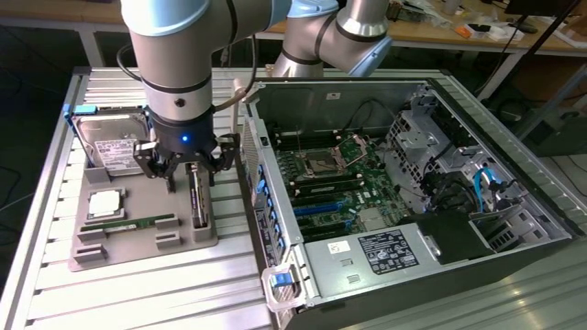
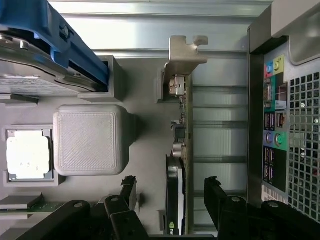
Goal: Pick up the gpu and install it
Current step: 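Pick up the gpu and move the gpu toward the slot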
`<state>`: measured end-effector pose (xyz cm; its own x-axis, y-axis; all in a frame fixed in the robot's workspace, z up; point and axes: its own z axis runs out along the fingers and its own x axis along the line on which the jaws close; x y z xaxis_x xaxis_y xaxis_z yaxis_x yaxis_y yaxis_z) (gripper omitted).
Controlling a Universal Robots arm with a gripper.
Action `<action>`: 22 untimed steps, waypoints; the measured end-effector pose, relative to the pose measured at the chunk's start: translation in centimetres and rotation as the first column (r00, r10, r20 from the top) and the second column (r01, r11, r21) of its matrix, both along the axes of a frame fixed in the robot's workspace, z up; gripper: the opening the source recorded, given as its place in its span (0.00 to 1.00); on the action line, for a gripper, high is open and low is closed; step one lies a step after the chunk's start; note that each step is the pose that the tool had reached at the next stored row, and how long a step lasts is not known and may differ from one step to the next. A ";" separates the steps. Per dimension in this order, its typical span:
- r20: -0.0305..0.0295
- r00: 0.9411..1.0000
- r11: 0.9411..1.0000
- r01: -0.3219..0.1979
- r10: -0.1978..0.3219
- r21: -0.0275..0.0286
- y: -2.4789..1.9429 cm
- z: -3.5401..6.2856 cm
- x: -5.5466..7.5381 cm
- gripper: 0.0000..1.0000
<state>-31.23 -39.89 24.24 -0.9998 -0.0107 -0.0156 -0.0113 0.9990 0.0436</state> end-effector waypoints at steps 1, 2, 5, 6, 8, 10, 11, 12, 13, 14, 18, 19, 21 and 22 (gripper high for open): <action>0.000 1.000 1.000 0.000 0.000 0.000 0.00 -0.03 0.0 0.66; 0.000 1.000 1.000 0.000 0.000 0.000 0.00 -0.04 0.0 0.66; 0.000 1.000 1.000 0.000 0.000 0.000 0.00 -0.04 0.0 0.66; 0.000 1.000 1.000 0.000 0.000 0.000 0.00 -0.05 0.0 0.66; 0.000 1.000 1.000 0.000 0.000 0.000 0.00 -0.05 0.0 0.66; 0.000 1.000 1.000 0.000 0.000 0.000 0.00 -0.05 0.0 0.66; 0.000 1.000 1.000 0.000 0.000 0.000 0.00 -0.05 0.0 0.66; 0.000 1.000 1.000 0.000 0.000 0.000 0.00 -0.05 0.0 0.66; 0.000 1.000 1.000 0.000 0.000 0.000 0.00 -0.05 0.0 0.65; 0.000 1.000 1.000 0.000 0.000 0.000 0.00 -0.05 0.0 0.65; 0.000 1.000 1.000 0.000 0.000 0.000 0.00 -0.05 0.0 0.46; 0.000 1.000 1.000 0.000 0.000 0.000 0.00 -0.05 0.0 0.40; 0.000 1.000 1.000 0.000 0.000 0.000 0.00 -0.05 0.0 0.34; 0.000 1.000 1.000 0.000 0.000 0.000 0.00 -0.05 0.0 0.34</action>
<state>-31.19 -39.89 24.19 -0.9998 -0.0107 -0.0158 -0.0114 0.9990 0.0437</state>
